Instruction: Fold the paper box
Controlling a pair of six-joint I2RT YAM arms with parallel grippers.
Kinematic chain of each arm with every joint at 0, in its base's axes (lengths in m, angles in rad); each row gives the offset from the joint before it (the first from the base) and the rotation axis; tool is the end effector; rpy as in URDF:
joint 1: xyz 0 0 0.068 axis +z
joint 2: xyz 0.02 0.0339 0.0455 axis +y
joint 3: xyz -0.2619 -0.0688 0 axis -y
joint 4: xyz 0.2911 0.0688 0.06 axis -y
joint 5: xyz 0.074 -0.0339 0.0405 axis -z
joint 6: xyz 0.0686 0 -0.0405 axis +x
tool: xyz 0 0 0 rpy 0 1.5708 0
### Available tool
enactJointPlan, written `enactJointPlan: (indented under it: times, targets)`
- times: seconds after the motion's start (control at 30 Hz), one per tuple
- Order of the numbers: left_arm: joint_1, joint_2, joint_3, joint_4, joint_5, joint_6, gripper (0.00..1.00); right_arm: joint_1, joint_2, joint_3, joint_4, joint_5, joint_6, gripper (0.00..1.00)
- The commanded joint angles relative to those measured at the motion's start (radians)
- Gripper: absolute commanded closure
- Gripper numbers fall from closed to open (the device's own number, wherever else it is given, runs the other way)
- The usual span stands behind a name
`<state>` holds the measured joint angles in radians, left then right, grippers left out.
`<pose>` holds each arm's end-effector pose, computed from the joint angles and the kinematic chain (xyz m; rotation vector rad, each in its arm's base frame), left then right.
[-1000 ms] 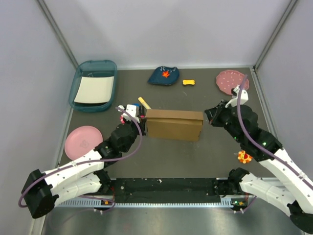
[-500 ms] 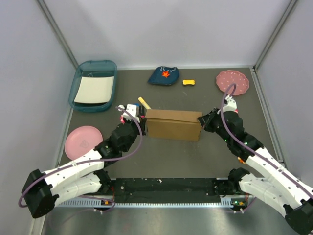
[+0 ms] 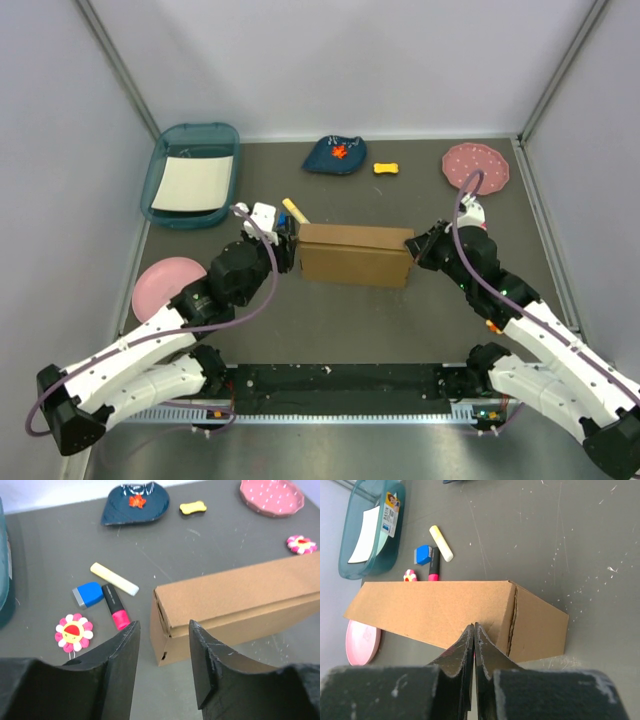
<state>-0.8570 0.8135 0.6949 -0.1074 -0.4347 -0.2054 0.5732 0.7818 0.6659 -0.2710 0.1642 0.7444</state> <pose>0.1980 -0.1844 0.2984 0.2707 1.7703 -0.3755 0.2257 0.1324 0.2705 0.2836 1.9996 0.6988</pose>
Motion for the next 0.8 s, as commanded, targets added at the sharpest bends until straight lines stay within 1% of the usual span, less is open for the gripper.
enactJointPlan:
  times: [0.0, 0.03, 0.07, 0.13, 0.17, 0.27, 0.3, 0.4, 0.47, 0.6, 0.73, 0.77]
  targets:
    - [0.004, -0.023, 0.075, 0.001, -0.025, 0.021, 0.47, -0.003, 0.008, 0.012, -0.143, 0.029, -0.031, 1.0]
    - [0.004, -0.02, 0.075, 0.017, -0.029, 0.018, 0.42, -0.004, 0.005, 0.012, -0.145, 0.029, -0.033, 1.0]
    - [0.013, -0.016, 0.075, 0.029, -0.027, 0.014, 0.41, -0.003, 0.005, 0.014, -0.146, 0.029, -0.033, 1.0]
    - [0.029, 0.01, 0.077, 0.063, -0.013, 0.001, 0.4, -0.003, -0.001, 0.012, -0.148, 0.029, -0.036, 1.0]
    - [0.047, 0.021, 0.077, 0.078, 0.003, -0.012, 0.41, -0.003, -0.001, 0.012, -0.149, 0.029, -0.037, 1.0]
    - [0.084, 0.067, 0.072, 0.13, 0.054, -0.037, 0.48, -0.003, -0.003, 0.011, -0.151, 0.028, -0.039, 1.0]
    - [0.091, 0.076, 0.072, 0.14, 0.06, -0.043, 0.54, -0.003, -0.003, 0.011, -0.151, 0.024, -0.04, 1.0]
    - [0.124, 0.095, 0.045, 0.21, 0.091, -0.068, 0.64, -0.004, -0.003, 0.005, -0.151, 0.024, -0.04, 1.0]
    - [0.141, 0.089, 0.003, 0.284, 0.125, -0.101, 0.67, -0.003, -0.001, 0.0, -0.149, 0.023, -0.036, 1.0]
    - [0.156, 0.064, -0.049, 0.37, 0.183, -0.14, 0.79, -0.003, -0.001, -0.005, -0.149, 0.018, -0.037, 1.0]
    - [0.185, 0.035, -0.051, 0.42, 0.258, -0.153, 0.88, -0.003, -0.001, -0.005, -0.149, 0.017, -0.04, 1.0]
    - [0.193, 0.039, -0.048, 0.428, 0.295, -0.164, 0.89, -0.003, -0.001, -0.003, -0.149, 0.017, -0.042, 1.0]
